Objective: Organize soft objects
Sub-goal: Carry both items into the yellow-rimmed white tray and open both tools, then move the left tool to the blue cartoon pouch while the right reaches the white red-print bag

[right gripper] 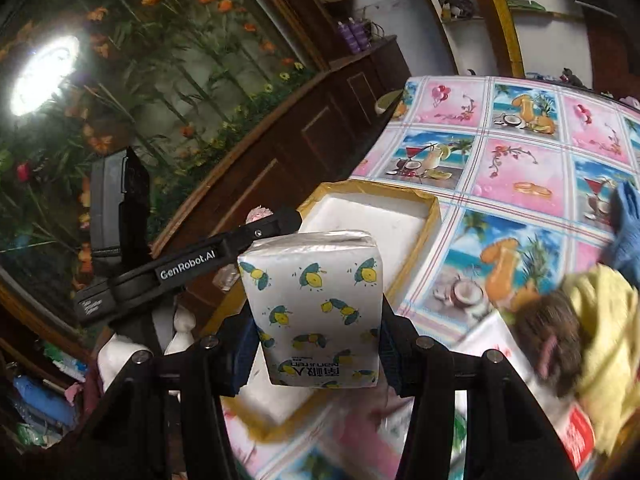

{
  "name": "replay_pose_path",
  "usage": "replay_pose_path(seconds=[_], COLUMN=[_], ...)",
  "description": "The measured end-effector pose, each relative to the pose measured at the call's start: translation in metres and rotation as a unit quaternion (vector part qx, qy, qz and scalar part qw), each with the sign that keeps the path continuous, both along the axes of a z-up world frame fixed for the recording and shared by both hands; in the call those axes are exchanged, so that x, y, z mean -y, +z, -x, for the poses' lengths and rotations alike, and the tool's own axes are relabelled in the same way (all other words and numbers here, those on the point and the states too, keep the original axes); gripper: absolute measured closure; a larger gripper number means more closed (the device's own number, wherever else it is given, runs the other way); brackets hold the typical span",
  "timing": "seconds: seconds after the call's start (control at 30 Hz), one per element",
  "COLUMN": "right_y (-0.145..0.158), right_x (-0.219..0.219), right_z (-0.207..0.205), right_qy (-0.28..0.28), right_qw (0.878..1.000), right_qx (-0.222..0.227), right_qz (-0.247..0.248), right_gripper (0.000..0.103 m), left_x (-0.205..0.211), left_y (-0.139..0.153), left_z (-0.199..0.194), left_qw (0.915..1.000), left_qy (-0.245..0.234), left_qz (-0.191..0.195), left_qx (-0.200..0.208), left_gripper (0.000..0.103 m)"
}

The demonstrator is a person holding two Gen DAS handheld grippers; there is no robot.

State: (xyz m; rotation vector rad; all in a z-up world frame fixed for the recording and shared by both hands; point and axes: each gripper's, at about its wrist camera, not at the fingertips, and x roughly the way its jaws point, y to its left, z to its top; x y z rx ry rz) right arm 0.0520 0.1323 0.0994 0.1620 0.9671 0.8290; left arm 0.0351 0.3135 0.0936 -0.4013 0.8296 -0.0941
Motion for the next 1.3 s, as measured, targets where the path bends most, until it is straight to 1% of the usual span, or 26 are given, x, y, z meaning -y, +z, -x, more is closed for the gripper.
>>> replay_pose_path(seconds=[0.1,0.17,0.2,0.3,0.33,0.4,0.47,0.57,0.67,0.77,0.87,0.9,0.93,1.0,1.03,1.1,1.2,1.3], right_y=[-0.016,-0.023,-0.027,-0.034,-0.035,-0.035,-0.034,-0.028,-0.017,-0.001,0.011,0.013,0.012,0.007,0.003,-0.006,-0.016,-0.022], right_x=[-0.023,-0.030,-0.035,-0.041,-0.041,-0.041,-0.039,-0.027,-0.003,0.032,0.075,0.091,0.110,0.143,0.157,0.185,0.222,0.255], right_z=[-0.025,-0.039,-0.045,-0.059,-0.061,-0.067,-0.068,-0.067,-0.057,-0.033,-0.002,0.007,0.017,0.032,0.038,0.050,0.065,0.074], right_qy=[-0.008,-0.015,-0.018,-0.036,-0.039,-0.049,-0.056,-0.069,-0.081,-0.094,-0.116,-0.126,-0.138,-0.163,-0.171,-0.189,-0.222,-0.251], right_qw=[1.000,0.999,0.999,0.998,0.998,0.997,0.997,0.997,0.996,0.995,0.991,0.990,0.988,0.984,0.983,0.980,0.973,0.966], right_qx=[-0.015,-0.018,-0.017,-0.012,-0.015,-0.011,-0.007,-0.005,-0.003,0.028,0.061,0.066,0.068,0.064,0.060,0.049,0.043,0.033], right_qz=[0.024,0.038,0.045,0.058,0.057,0.057,0.050,0.041,0.026,0.020,0.020,0.021,0.022,0.027,0.030,0.039,0.050,0.044], right_gripper=[0.051,0.051,0.049,0.048,0.048,0.045,0.042,0.041,0.041,0.041,0.040,0.038,0.036,0.035,0.035,0.035,0.035,0.034], left_x=[-0.012,-0.021,-0.026,-0.034,-0.037,-0.039,-0.039,-0.037,-0.026,-0.003,0.031,0.043,0.060,0.088,0.104,0.128,0.161,0.190], left_y=[-0.020,-0.028,-0.032,-0.037,-0.039,-0.037,-0.035,-0.026,-0.005,0.019,0.036,0.039,0.041,0.038,0.033,0.021,-0.002,-0.013], left_z=[-0.020,-0.028,-0.031,-0.037,-0.037,-0.036,-0.033,-0.026,-0.011,0.010,0.030,0.034,0.040,0.046,0.048,0.050,0.053,0.061], left_qw=[0.9997,0.9989,0.9982,0.9960,0.9954,0.9953,0.9955,0.9957,0.9975,0.9987,0.9988,0.9987,0.9983,0.9970,0.9958,0.9943,0.9914,0.9873], left_qy=[0.012,0.020,0.024,0.027,0.026,0.024,0.023,0.029,0.028,0.012,-0.017,-0.028,-0.043,-0.070,-0.086,-0.105,-0.129,-0.155], left_qz=[0.005,0.026,0.037,0.071,0.079,0.084,0.083,0.079,0.062,0.048,0.034,0.027,0.016,0.001,-0.007,-0.017,-0.012,-0.017], left_qx=[-0.023,-0.034,-0.040,-0.046,-0.046,-0.043,-0.040,-0.038,-0.019,0.008,0.030,0.034,0.036,0.033,0.028,0.012,-0.022,-0.031], left_gripper=[0.081,0.079,0.079,0.079,0.077,0.062,0.058,0.058,0.058,0.058,0.050,0.047,0.047,0.047,0.047,0.047,0.047,0.047])
